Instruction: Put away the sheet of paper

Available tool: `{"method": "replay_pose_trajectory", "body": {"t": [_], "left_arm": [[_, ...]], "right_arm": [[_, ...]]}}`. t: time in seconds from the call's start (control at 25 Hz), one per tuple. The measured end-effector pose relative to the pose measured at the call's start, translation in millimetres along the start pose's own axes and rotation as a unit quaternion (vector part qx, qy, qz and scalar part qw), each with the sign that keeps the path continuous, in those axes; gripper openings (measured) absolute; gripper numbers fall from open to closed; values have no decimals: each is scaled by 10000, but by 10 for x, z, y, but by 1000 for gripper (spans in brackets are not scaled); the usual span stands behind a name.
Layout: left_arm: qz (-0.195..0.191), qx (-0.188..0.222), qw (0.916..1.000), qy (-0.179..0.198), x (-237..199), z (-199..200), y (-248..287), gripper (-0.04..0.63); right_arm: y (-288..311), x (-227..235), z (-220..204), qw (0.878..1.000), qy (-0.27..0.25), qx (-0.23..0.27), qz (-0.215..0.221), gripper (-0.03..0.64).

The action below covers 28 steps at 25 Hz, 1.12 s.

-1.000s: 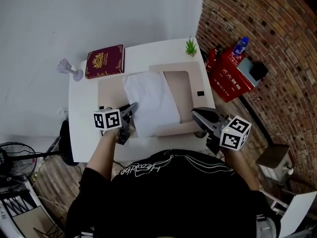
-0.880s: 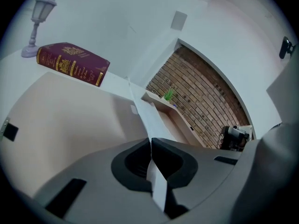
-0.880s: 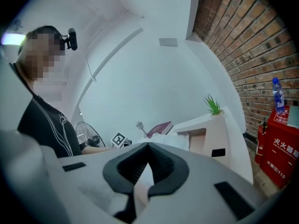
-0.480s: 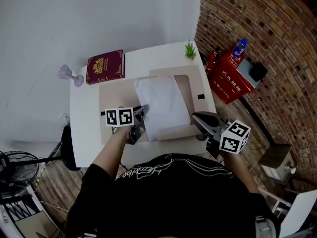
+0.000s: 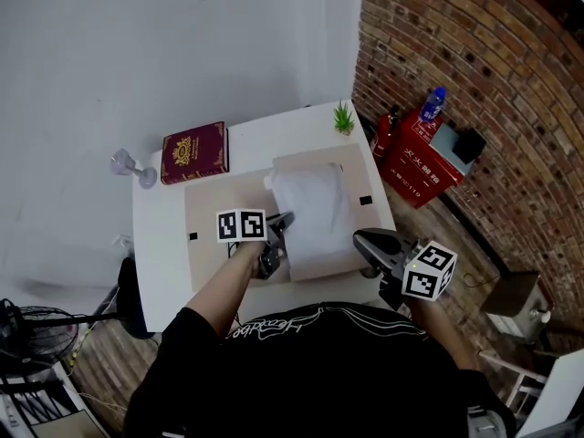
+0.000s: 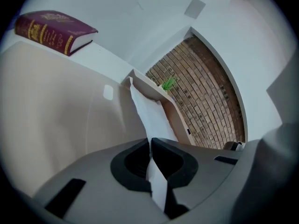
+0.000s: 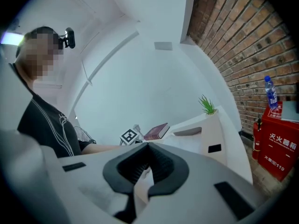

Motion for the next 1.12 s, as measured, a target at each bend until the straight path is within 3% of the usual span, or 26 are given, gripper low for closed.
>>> {"method": "replay_pose_trajectory", "body": {"t": [0.36, 0.44, 0.56, 0.68, 0.84, 1.04, 1.12], "left_arm": [[93, -196, 9998, -12, 148, 28, 250, 44], [86, -205, 9997, -33, 186, 32, 278, 181], [254, -184, 9995, 69, 236, 44, 277, 262], [677, -134, 9964, 489, 256, 65, 185, 325], [1016, 78, 9895, 1027, 282, 125, -61, 333], [936, 552, 9770, 1833, 582, 155, -544, 326], [694, 826, 9720, 2089, 753, 155, -779, 254]], "right_arm": [[-86, -1, -5, 10000, -17, 14, -35, 2], [-88, -8, -7, 10000, -52, -1, -25, 2], [-84, -18, -2, 10000, -87, -22, 6, 2], [-74, -44, 15, 9999, -137, -32, 50, 2], [-15, -126, 61, 9994, -273, -68, 191, 2], [118, -267, 105, 9989, -398, -172, 199, 2], [190, -395, 153, 9985, -443, -109, 313, 2]]}}
Point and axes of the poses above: the fingertips, and each gripper's own axes: y forward along the fingers, x to its right, z out of its top, the point moved 7 cm from there along -y, backward along the fingers, and after that the axes turned 10 degrees about y, right-handed, at the moved point
